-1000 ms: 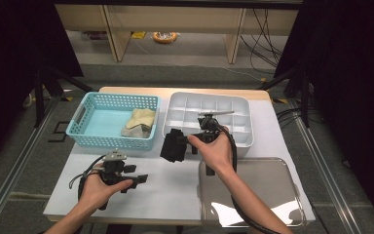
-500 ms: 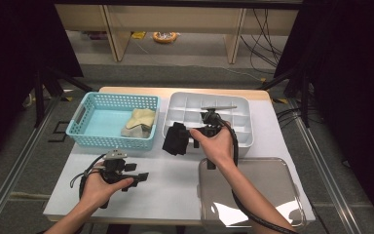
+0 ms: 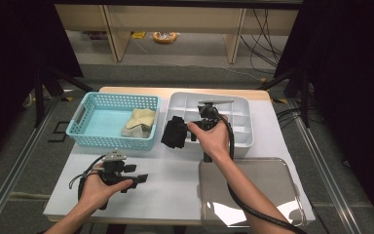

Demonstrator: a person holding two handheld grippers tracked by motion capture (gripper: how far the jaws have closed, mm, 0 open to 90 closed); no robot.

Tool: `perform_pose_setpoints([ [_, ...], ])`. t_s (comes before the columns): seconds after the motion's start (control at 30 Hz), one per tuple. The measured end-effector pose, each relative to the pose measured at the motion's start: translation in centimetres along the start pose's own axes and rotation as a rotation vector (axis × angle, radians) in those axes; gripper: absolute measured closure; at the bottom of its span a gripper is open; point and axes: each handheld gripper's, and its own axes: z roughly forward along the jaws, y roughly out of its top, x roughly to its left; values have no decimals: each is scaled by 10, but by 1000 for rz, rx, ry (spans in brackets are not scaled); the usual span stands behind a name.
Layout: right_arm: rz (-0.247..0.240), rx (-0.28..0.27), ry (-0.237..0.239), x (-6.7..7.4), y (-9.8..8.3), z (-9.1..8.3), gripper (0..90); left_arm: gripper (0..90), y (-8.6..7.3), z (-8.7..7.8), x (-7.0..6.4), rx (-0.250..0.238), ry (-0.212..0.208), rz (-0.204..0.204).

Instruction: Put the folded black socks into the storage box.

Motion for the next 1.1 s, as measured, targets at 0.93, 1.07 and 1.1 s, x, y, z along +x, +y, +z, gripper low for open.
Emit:
perform_pose_setpoints([
  [0.93, -58, -4, -109, -7, 29, 33, 698, 334, -3, 2, -2, 14, -8, 1],
  [1.07, -56, 2, -140, -8, 29, 39, 698, 334, -3, 1, -1, 17, -6, 6],
  [1.1, -70, 4, -136, -8, 29, 41, 698, 334, -3, 1, -1, 17, -6, 6],
])
